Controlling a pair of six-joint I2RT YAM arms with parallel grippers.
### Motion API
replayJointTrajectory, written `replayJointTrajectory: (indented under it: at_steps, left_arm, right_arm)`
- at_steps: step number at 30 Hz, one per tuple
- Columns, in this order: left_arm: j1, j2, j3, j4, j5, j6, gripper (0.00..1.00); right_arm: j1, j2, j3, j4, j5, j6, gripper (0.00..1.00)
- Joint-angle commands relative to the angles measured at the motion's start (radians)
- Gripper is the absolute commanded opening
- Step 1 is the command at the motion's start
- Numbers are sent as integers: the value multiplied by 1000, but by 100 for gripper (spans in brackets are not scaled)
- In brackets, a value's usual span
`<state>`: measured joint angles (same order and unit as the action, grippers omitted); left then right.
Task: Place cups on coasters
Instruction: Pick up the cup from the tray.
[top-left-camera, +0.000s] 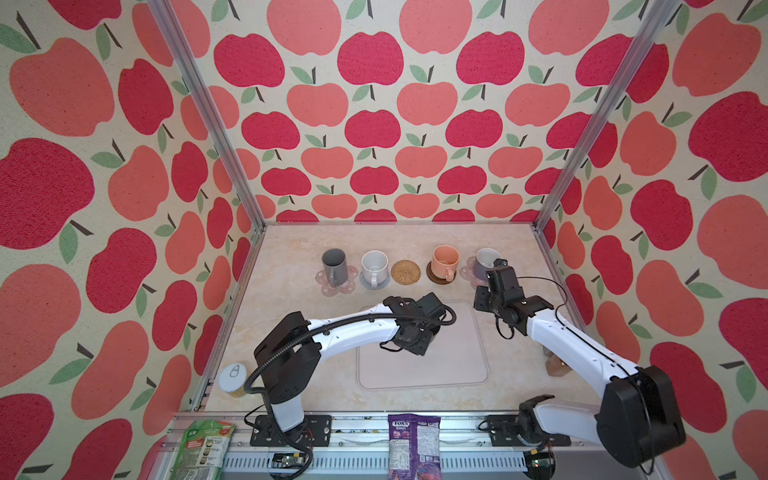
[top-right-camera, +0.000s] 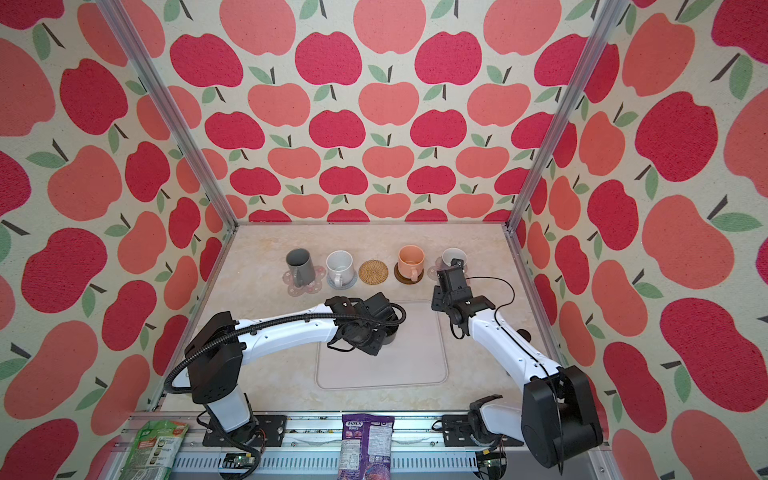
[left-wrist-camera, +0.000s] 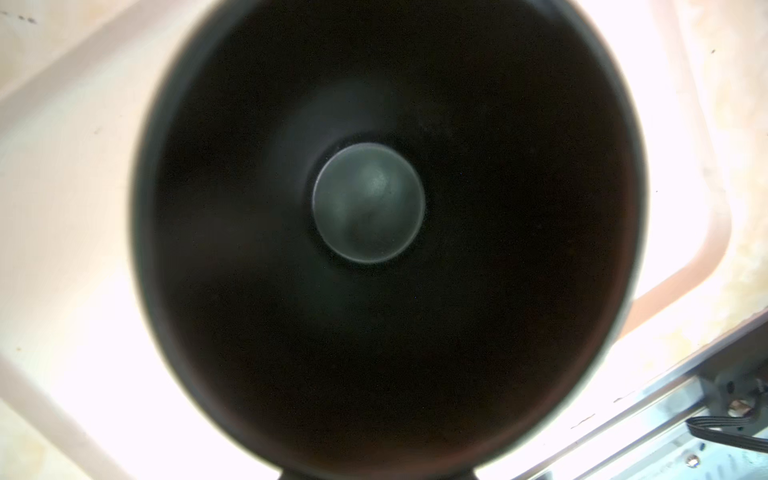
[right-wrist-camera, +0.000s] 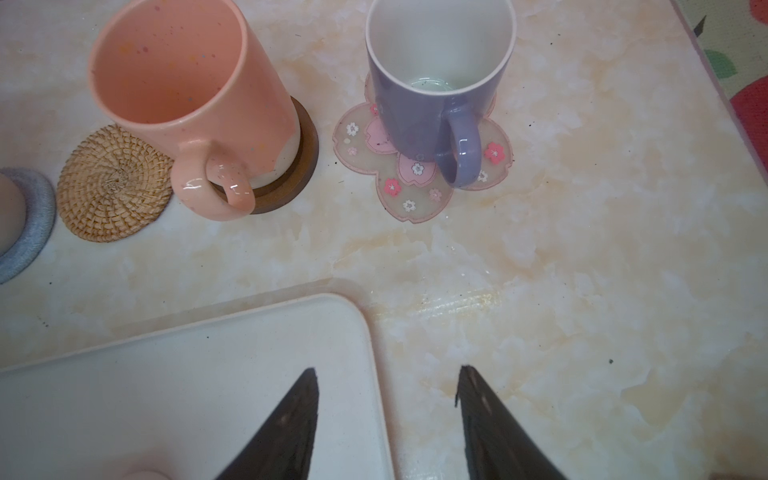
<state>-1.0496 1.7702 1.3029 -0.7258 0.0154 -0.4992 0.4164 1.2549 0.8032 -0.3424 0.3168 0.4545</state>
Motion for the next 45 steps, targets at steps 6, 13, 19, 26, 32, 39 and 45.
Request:
replayJointTrajectory:
  at_steps: [6, 13, 19, 26, 32, 39, 45]
  left_arm:
    - [-7, 37, 24, 20, 0, 8, 10]
    - [-7, 33, 10, 18, -1, 0, 0]
    - [-7, 24, -11, 22, -11, -31, 0]
    - [-7, 31, -13, 23, -36, -54, 0]
    - [-7, 15, -36, 56, -64, -74, 0]
    - [-7, -12, -65, 104, -66, -74, 0]
    - [-6, -28, -77, 119, -74, -88, 0]
  right_arm:
    - [-9, -22, -10, -30, 16, -5, 57]
    - [-9, -25, -3, -33, 15, -3, 57]
    - [-8, -34, -6, -37, 10, 5, 57]
    - [-8, -45, 0, -56, 12, 7, 57]
    - [-9, -61, 15, -81, 15, 11, 57]
    - [-9, -75, 34, -99, 9, 34, 57]
    - [-8, -84, 59, -126, 5, 51, 57]
